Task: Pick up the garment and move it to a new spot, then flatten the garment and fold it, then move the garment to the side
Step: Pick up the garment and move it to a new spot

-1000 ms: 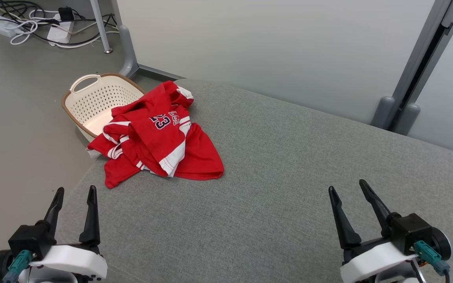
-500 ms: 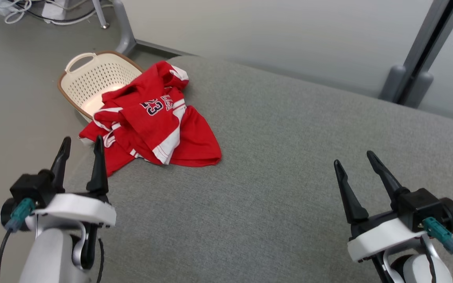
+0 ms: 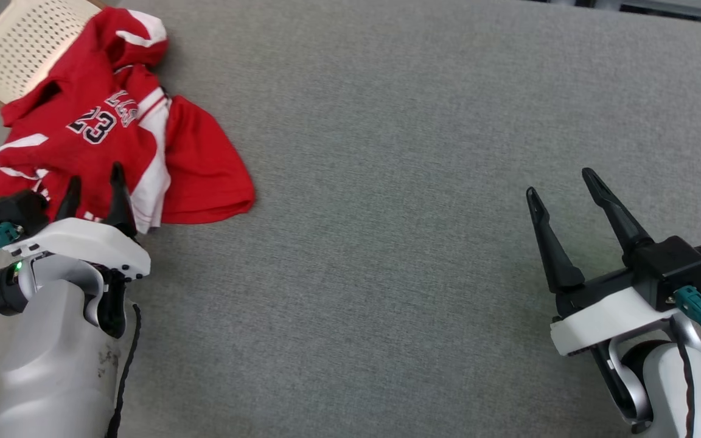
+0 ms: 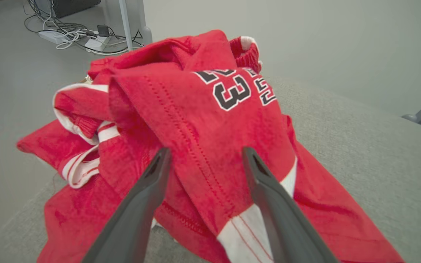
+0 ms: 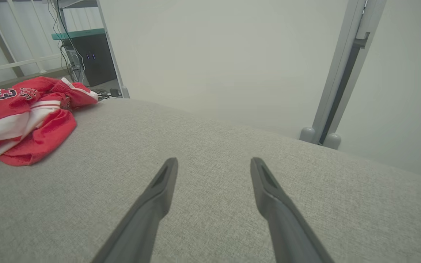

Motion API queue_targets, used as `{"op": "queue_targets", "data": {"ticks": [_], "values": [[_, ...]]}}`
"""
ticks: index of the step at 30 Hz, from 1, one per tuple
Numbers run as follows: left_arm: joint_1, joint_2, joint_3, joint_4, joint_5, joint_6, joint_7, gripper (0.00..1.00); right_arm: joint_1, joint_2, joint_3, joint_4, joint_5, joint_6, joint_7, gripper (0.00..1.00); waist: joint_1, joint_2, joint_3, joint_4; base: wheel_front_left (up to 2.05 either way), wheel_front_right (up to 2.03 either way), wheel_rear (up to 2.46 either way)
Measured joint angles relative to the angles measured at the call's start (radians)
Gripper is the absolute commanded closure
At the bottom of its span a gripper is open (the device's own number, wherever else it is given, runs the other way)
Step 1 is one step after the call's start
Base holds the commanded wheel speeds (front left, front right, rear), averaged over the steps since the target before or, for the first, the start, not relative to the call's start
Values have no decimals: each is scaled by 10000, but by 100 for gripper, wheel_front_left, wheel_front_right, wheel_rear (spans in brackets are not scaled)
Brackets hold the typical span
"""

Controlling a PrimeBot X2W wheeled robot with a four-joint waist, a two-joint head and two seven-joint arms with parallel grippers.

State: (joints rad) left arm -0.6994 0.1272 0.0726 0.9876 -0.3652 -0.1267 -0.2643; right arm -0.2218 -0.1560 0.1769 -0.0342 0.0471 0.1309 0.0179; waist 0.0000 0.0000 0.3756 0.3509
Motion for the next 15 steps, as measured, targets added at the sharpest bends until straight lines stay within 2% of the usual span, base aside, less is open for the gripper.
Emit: {"op": "queue_targets", "data": {"ticks": [5, 6, 7, 10, 15], "values": [[-626, 151, 397, 1139, -487, -2, 0, 2, -114, -36, -65, 88, -42, 0, -67, 0, 0, 0, 471, -481, 0, 0, 0], [-681, 182, 435, 1185, -522, -4, 0, 53, -140, -33, -88, 102, -46, 0, -84, 0, 0, 0, 519, -540, 0, 0, 0], [-713, 219, 451, 1197, -541, -33, 0, 100, -169, -31, -111, 104, -54, 0, -98, 0, 0, 0, 555, -580, 0, 0, 0], [-656, 445, 646, 328, -316, -31, 6, 100, -246, 6, -184, 176, -58, 0, -184, 0, 0, 0, 493, -606, 0, 0, 0], [115, 320, 1239, -1490, 58, -27, 0, 100, -168, 174, -372, 343, -46, 0, -408, 0, 0, 0, 89, -578, 0, 0, 0]]}}
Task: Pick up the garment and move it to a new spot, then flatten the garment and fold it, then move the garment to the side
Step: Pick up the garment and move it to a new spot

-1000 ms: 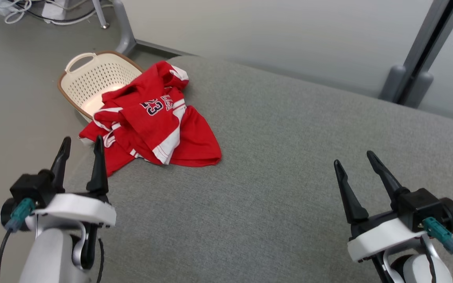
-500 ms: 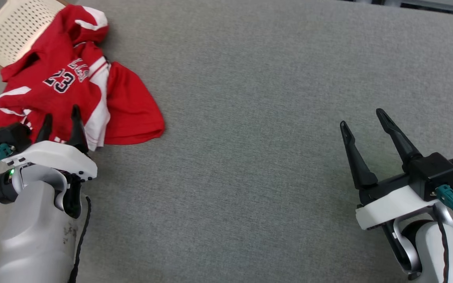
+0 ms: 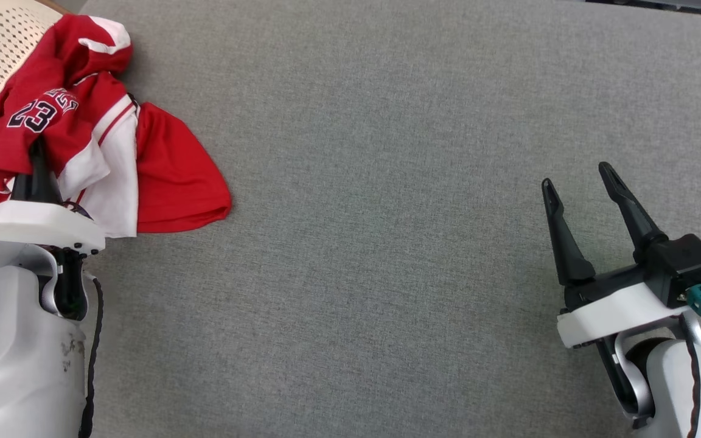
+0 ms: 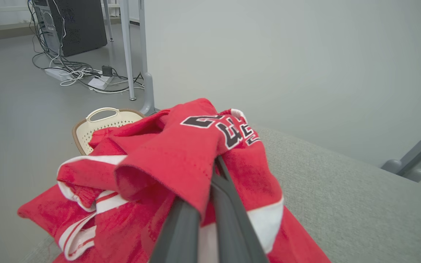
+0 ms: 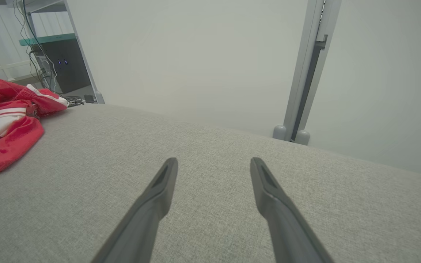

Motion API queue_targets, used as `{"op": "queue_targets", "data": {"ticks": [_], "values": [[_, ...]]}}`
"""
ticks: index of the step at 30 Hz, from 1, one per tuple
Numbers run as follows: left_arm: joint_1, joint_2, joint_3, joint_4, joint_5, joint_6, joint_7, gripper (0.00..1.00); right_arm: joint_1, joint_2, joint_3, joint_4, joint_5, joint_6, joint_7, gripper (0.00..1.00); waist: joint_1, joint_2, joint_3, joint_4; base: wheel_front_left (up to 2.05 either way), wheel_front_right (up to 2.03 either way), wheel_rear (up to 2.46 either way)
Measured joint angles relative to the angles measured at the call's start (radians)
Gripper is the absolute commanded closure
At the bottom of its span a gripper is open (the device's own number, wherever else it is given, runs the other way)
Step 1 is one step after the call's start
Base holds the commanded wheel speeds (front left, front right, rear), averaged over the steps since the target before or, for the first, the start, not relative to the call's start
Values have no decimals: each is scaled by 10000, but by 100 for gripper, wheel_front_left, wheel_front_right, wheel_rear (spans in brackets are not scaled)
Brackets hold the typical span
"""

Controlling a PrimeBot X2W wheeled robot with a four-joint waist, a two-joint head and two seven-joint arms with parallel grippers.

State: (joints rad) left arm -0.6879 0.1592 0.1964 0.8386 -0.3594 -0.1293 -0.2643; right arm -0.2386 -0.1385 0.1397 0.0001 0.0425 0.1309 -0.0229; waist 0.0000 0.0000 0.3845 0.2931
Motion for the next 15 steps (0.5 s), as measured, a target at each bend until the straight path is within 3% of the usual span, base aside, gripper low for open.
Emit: {"op": "queue_targets", "data": {"ticks": [8, 15], "values": [[1440, -115, 165, -2516, 930, 0, 0, 100, 502, 326, -238, 443, 115, 0, -385, 0, 0, 0, -1032, -48, 0, 0, 0], [3316, -439, -522, -5116, 1490, -2, 0, 100, 1244, 612, -353, 732, 299, 0, -591, 0, 0, 1, -2327, -269, 0, 0, 0]]}}
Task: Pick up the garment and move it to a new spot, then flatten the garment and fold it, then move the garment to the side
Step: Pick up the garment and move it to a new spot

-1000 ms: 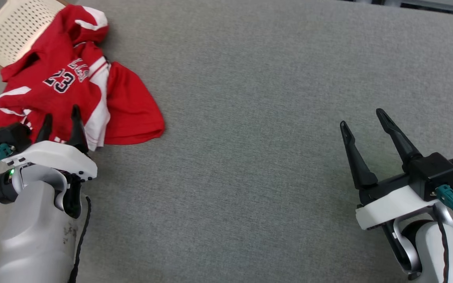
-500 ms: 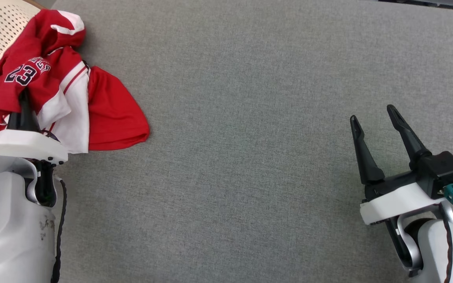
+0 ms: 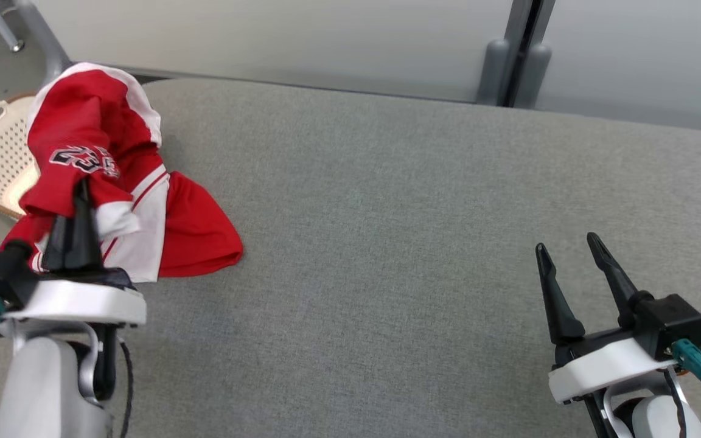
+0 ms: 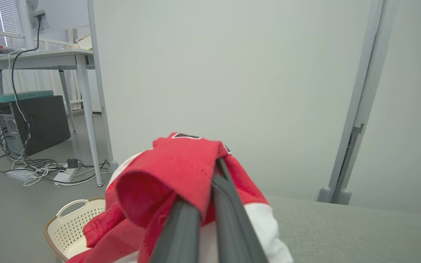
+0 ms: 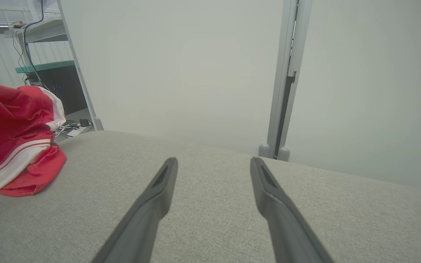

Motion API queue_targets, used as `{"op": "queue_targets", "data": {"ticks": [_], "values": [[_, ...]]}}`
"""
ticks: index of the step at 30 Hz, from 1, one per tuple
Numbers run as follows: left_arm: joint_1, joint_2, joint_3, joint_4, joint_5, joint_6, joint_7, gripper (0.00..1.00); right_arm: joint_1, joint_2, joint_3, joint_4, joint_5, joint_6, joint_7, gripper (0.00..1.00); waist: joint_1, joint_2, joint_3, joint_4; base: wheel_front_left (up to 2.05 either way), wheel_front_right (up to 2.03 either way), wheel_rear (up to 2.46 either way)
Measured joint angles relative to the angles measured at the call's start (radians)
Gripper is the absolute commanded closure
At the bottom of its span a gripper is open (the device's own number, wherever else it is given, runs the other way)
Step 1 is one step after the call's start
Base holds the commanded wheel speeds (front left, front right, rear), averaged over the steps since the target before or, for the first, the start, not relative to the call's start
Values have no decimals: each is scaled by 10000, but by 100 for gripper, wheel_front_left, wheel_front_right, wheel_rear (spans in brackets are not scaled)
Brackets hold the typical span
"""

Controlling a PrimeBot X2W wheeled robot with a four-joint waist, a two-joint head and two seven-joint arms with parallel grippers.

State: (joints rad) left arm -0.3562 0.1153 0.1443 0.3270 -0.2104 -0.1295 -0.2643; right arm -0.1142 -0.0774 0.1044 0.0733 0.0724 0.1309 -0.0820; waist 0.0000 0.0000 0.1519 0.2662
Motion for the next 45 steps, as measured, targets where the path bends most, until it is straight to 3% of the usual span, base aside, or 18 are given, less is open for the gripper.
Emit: {"op": "queue_targets", "data": {"ticks": [7, 14, 26, 35, 36, 38, 45], "values": [[1749, -378, -1639, -2533, 84, -2, 938, 100, 394, 138, -23, -79, 69, 0, -27, 0, 0, 0, -731, -729, 0, 0, 0], [2132, -537, -3812, -3777, -190, -2, 1684, 100, 270, 211, -90, -355, 59, 0, 8, 0, 0, 0, -524, -1801, 0, 0, 0], [-676, -533, -6479, -3620, -529, -4, 2167, 100, -593, 257, 6, -96, 479, 0, -679, 0, 0, 0, 1156, -4093, 0, 0, 0], [-2303, -353, -7402, -1390, -525, -4, 2387, 100, -938, 257, 127, 546, 1060, 0, -1325, 0, 0, 0, 2607, -5752, 0, 0, 0], [-2358, -320, -7450, -1091, -564, -4, 2389, 97, -967, 261, 132, 610, 1087, 0, -1371, 0, 0, 0, 2737, -5876, 0, 0, 0], [-2448, -301, -7459, -614, -562, -2, 2328, 0, -986, 261, 119, 731, 1108, 0, -1442, 0, 0, 0, 2960, -6065, 0, 0, 0], [-2429, -242, -7777, 46, -491, -2, 1616, 0, -1162, 272, 94, 1047, 968, 0, -1557, 0, 0, 0, 2901, -5872, 0, 0, 0]]}}
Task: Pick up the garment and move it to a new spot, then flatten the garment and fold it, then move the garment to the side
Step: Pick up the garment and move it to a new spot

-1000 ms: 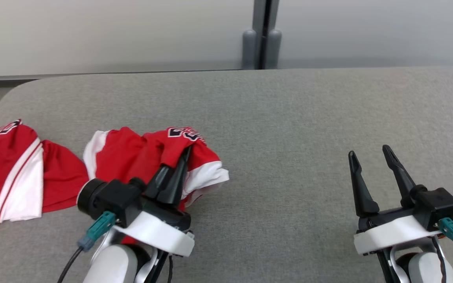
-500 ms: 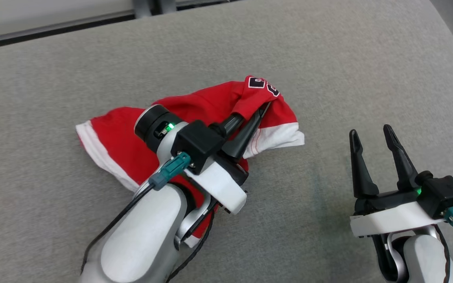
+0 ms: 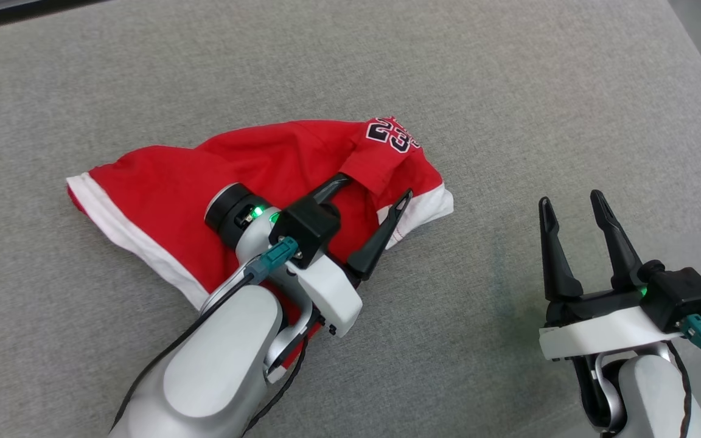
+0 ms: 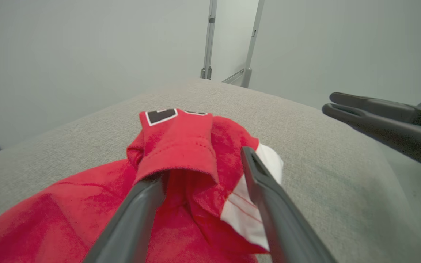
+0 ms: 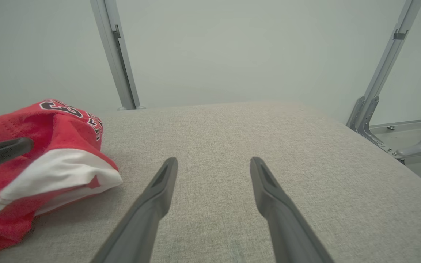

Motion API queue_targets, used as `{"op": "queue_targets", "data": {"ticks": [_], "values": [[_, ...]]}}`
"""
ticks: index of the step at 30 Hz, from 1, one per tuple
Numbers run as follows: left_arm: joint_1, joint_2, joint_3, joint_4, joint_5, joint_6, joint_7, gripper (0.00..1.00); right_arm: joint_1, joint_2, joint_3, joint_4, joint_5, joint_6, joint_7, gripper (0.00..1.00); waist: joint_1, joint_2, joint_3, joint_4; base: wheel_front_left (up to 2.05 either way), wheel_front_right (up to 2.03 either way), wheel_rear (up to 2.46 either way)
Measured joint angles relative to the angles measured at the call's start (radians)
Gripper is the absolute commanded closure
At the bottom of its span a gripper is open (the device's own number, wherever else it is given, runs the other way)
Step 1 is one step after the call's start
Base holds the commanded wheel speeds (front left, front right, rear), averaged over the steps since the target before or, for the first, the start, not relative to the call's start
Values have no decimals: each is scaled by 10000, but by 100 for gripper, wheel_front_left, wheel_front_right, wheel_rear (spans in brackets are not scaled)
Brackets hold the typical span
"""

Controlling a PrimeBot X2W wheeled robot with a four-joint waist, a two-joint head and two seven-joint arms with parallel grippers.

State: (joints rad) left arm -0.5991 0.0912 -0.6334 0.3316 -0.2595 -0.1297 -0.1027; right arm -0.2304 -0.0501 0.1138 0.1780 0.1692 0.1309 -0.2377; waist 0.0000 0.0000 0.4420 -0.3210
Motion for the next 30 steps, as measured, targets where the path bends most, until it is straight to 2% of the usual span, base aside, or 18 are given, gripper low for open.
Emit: {"op": "queue_targets", "data": {"ticks": [4, 8, 14, 19, 26, 30], "values": [[488, 123, -4, 4, -192, 35, -385, 0, 1, 6, -73, 75, -221, 0, 61, 0, 0, 0, -437, 469, 0, 0, 0], [1132, 309, 232, -182, -360, 337, -800, 0, 57, 6, -111, 50, -407, 0, 226, 0, 0, 0, -946, 983, 0, 0, 0], [2027, 621, 1469, -493, -1181, 1049, -1285, 0, 336, 2, -163, -81, -579, 0, 617, 0, 0, 0, -1710, 1804, 0, 0, 0], [2716, 1220, 2654, -646, -1620, 1601, -1484, 0, 660, 6, -251, -270, -755, 0, 928, 0, 0, 0, -2349, 2402, 0, 0, 0], [3988, 1779, 3850, -961, -1935, 2023, -1576, 0, 1148, 6, -337, -570, -943, 0, 1337, 0, 0, 0, -3093, 3060, 0, 0, 0], [4666, 1894, 4125, -1170, -1960, 2056, -1590, 0, 1474, 2, -357, -719, -982, 0, 1505, 0, 0, 0, -3471, 3275, 0, 0, 0]]}}
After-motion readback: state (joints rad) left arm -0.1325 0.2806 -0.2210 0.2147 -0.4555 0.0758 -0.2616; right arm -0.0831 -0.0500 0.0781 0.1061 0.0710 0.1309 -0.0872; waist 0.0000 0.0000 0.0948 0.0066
